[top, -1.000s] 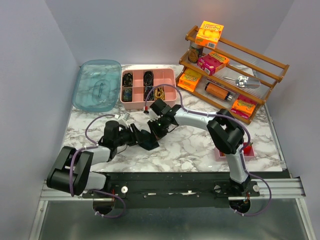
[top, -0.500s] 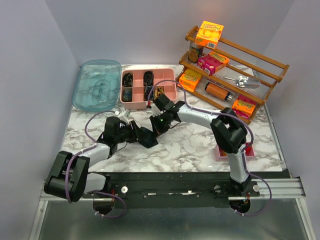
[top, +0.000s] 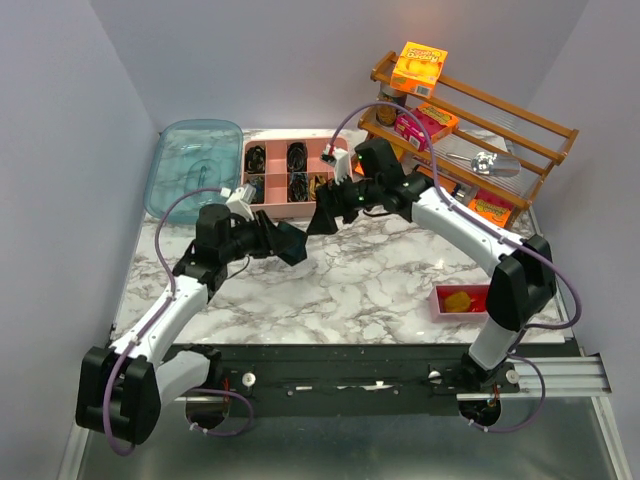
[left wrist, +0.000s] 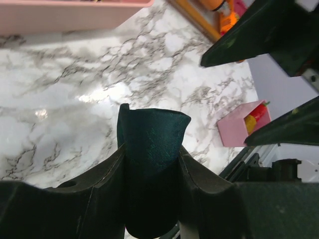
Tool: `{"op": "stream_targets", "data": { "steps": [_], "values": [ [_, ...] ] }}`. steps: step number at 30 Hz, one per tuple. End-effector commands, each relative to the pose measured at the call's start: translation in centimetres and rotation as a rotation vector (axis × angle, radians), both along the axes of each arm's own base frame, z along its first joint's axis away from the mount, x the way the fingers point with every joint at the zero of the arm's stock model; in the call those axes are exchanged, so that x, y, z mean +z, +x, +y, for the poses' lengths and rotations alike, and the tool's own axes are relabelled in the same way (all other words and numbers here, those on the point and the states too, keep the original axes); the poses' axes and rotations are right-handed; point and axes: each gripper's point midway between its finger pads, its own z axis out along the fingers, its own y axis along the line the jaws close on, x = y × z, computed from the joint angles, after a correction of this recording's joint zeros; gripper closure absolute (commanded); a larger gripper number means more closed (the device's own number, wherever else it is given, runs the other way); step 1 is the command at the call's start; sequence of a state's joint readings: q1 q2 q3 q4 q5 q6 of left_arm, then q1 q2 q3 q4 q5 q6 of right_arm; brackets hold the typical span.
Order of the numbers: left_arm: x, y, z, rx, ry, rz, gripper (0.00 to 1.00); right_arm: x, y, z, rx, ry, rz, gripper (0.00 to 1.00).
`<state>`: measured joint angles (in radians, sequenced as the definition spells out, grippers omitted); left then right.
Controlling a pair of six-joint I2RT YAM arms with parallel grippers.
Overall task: Roll the ties
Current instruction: Pick up the tie at the center of the board.
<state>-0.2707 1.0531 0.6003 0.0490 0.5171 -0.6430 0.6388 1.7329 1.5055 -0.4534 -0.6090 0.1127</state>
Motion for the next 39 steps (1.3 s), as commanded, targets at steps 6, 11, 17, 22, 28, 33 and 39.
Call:
{"op": "stream_targets", "data": {
  "steps": [6,11,17,22,28,33,39],
  "values": [
    [8.1,-3.7,-2.2,-0.254,-0.07,-0.118,0.82,5.4,-3.4,0.8,0.275,0.224,-0.046,0.0],
    [9.5,-5.3,-2.8,-0.336,-0.111,-0.141,0.82,6.4,-4.1,0.7,0.302,0.257,-0.061,0.0],
    [10.3,-5.8,-2.8,-0.338,-0.127,-0.161,0.82,6.1,-5.1,0.7,0.343,0.281,-0.022,0.0],
    [10.8,-5.7,-3.0,-0.343,-0.148,-0.168,0.83,5.3,-6.8,0.8,0.398,0.301,0.044,0.0],
    [11.2,-5.7,-3.3,-0.351,-0.163,-0.177,0.83,4.4,-7.6,1.5,0.421,0.294,0.09,0.01],
    [10.9,-5.6,-3.2,-0.338,-0.151,-0.173,0.83,4.5,-7.5,1.9,0.428,0.302,0.12,0.13],
    [10.6,-5.2,-3.0,-0.302,-0.139,-0.18,0.83,4.2,-7.7,2.4,0.439,0.302,0.166,0.41]
  ]
}}
